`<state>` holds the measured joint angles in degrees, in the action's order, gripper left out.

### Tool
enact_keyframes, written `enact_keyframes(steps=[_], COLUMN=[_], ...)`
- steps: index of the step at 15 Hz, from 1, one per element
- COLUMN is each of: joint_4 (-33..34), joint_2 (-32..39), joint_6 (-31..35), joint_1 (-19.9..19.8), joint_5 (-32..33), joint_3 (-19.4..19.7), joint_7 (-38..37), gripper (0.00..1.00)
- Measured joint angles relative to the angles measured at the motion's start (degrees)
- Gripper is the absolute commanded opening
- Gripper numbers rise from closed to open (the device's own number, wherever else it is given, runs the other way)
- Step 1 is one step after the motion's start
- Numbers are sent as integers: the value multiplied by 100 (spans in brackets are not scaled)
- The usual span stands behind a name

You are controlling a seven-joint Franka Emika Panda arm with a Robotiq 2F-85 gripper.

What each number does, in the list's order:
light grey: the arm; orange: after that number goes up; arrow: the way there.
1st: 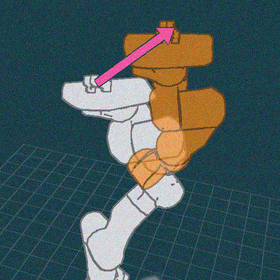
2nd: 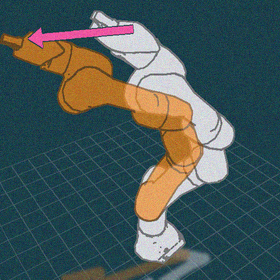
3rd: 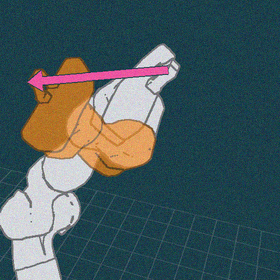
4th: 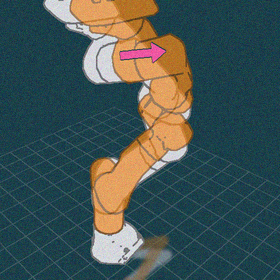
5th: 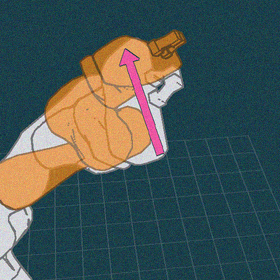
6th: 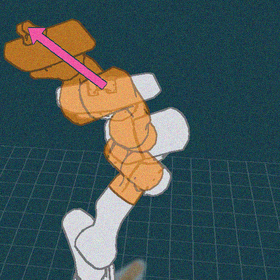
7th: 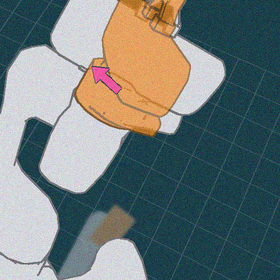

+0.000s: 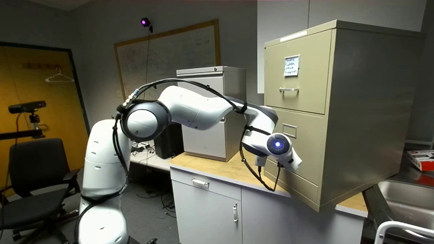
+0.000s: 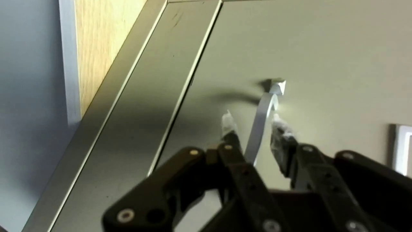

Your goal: Open the bottom drawer of the right cabinet

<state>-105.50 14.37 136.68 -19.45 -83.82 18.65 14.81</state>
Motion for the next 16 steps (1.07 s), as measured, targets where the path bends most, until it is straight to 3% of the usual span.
enact_keyframes(steps=[2, 3, 8, 9, 11, 16], joint_4=[16, 8, 17, 30, 79, 385], joint_2=[7, -12, -61, -65, -65, 4], joint_6=[184, 232, 466, 501, 518, 564], joint_1=[-2, 2, 82, 98, 112, 119], joint_5=[25, 80, 500, 630, 942, 1772], joint_3=[1, 1, -10, -10, -11, -39], joint_7=[-7, -68, -438, -530, -737, -1182], gripper=[6, 10, 11, 39, 44, 83])
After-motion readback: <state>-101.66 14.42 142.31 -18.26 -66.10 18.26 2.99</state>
